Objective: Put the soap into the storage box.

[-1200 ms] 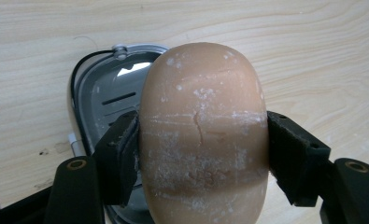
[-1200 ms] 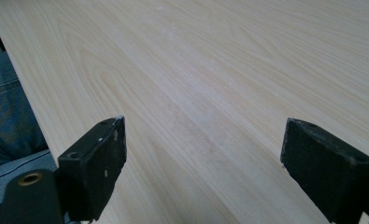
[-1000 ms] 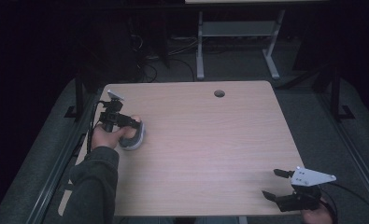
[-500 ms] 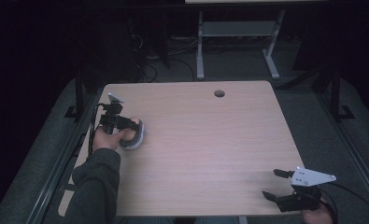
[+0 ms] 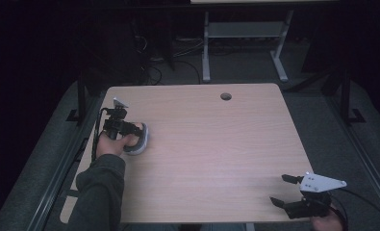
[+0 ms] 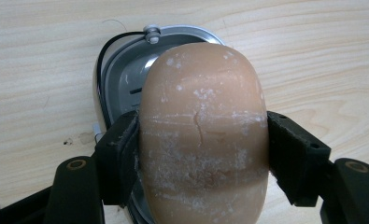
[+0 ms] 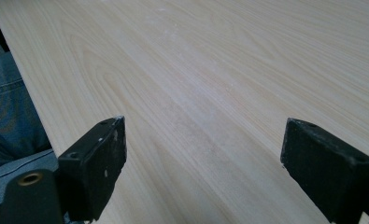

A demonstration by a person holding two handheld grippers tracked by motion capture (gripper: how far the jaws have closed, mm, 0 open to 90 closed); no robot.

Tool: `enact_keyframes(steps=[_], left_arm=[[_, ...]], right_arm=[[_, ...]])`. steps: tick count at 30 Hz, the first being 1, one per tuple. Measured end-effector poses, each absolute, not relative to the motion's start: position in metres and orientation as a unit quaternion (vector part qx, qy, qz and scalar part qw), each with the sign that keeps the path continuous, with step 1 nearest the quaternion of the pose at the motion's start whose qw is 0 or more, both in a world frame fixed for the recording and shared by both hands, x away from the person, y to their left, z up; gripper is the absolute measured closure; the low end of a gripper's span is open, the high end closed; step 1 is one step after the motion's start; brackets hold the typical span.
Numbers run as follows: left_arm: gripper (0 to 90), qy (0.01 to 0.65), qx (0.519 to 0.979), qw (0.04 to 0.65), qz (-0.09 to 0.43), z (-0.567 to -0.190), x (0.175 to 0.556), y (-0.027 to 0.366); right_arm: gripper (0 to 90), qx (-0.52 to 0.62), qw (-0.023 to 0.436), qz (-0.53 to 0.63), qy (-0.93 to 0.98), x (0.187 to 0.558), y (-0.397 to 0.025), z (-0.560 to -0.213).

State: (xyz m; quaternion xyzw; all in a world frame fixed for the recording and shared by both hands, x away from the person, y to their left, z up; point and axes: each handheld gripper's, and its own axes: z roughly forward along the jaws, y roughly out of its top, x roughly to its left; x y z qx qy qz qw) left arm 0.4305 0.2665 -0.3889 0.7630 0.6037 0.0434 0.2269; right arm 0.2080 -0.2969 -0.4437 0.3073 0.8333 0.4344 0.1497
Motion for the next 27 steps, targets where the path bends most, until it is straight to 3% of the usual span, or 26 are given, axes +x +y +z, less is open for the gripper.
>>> enact_keyframes(steps=[27], left_arm=[[32.1,0.602,0.773,0.186,0.067,-0.3923,0.4315,0.2606]], right_arm=[[13.8,0.308,0.151,0.437,0.832,0.2069,-0.2977,-0.4426]])
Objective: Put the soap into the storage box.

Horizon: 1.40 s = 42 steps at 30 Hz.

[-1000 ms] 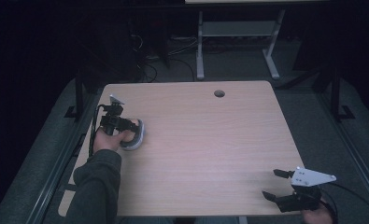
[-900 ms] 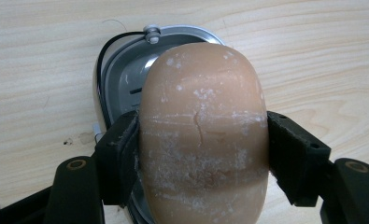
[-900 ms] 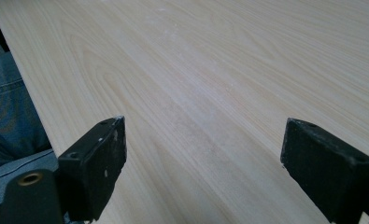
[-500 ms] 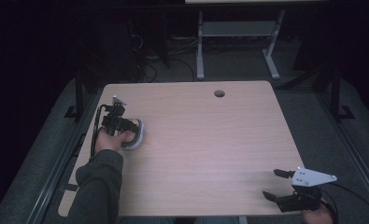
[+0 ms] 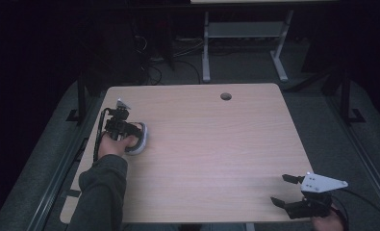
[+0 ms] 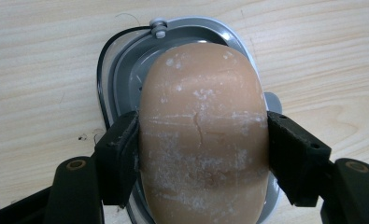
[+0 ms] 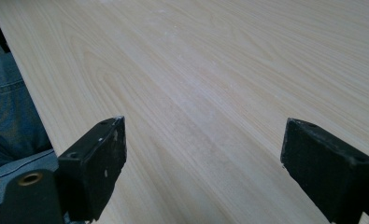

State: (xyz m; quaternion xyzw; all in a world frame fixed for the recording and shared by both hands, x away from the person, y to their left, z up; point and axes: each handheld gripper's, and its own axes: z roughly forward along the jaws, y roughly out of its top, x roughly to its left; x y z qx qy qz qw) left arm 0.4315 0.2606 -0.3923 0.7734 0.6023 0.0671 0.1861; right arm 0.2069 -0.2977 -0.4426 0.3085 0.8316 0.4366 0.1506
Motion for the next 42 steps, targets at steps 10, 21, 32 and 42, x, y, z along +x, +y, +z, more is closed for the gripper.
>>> enact_keyframes(steps=[10,21,32,42], left_arm=[[31.9,0.600,0.777,0.177,0.073,-0.393,0.432,0.258],[31.6,0.589,0.786,0.168,0.082,-0.393,0.430,0.256],[30.4,0.581,0.788,0.177,0.096,-0.385,0.427,0.253],[29.5,0.585,0.782,0.196,0.091,-0.381,0.424,0.257]], right_arm=[[13.8,0.308,0.151,0.437,0.831,0.207,-0.298,-0.442],[13.8,0.308,0.154,0.438,0.831,0.207,-0.299,-0.442],[13.8,0.307,0.153,0.438,0.831,0.207,-0.298,-0.442],[13.8,0.308,0.154,0.436,0.832,0.207,-0.298,-0.442]])
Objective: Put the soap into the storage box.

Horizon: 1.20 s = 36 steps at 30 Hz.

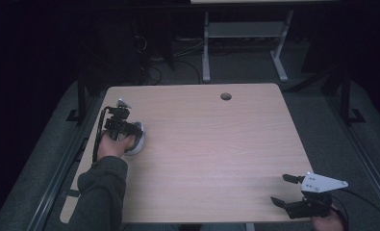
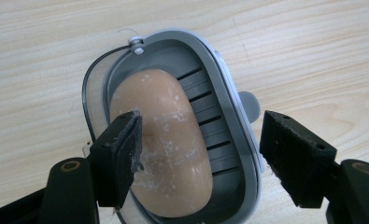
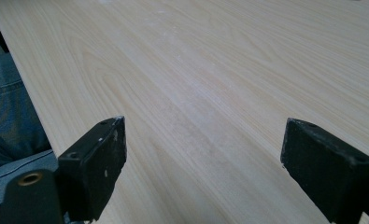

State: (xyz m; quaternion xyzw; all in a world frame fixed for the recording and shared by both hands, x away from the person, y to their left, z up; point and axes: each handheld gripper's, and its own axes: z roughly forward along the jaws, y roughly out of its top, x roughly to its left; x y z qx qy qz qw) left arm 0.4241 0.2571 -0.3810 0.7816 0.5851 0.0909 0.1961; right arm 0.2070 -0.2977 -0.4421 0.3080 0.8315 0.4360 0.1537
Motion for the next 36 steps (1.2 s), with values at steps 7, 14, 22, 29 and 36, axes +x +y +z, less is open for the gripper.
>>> enact_keyframes(steps=[7,14,22,29,36], left_arm=[[29.5,0.581,0.781,0.209,0.094,-0.377,0.422,0.259],[29.3,0.585,0.773,0.229,0.092,-0.373,0.418,0.264],[28.5,0.578,0.771,0.252,0.083,-0.368,0.414,0.265],[28.4,0.565,0.771,0.285,0.073,-0.361,0.408,0.265],[26.8,0.548,0.774,0.315,0.049,-0.356,0.401,0.265]], right_arm=[[13.8,0.310,0.155,0.436,0.831,0.207,-0.298,-0.442],[13.8,0.311,0.154,0.435,0.831,0.206,-0.297,-0.442],[13.8,0.312,0.154,0.434,0.831,0.206,-0.297,-0.442],[13.8,0.312,0.155,0.432,0.832,0.207,-0.297,-0.443],[13.8,0.314,0.156,0.431,0.831,0.207,-0.297,-0.442]])
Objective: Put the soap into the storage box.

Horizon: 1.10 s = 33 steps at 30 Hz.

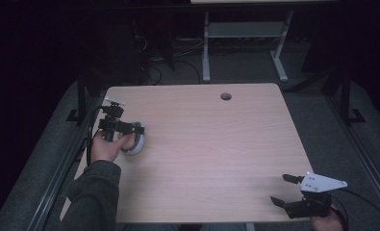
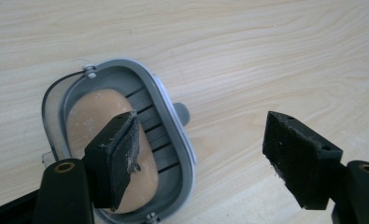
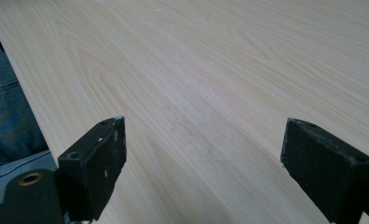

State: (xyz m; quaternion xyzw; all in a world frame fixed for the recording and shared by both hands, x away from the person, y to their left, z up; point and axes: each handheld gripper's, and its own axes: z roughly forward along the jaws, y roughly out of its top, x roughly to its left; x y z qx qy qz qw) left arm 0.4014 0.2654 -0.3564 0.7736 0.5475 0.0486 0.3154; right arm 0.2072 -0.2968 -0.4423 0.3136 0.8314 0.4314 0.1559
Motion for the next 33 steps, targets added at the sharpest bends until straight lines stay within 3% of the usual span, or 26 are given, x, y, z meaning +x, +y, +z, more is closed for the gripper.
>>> enact_keyframes(steps=[17,33], left_arm=[[25.2,0.501,0.779,0.375,0.017,-0.351,0.380,0.256],[24.2,0.471,0.792,0.389,0.007,-0.352,0.362,0.247]], right_arm=[[13.8,0.315,0.155,0.429,0.832,0.208,-0.297,-0.442],[13.8,0.314,0.155,0.427,0.834,0.208,-0.296,-0.444]])
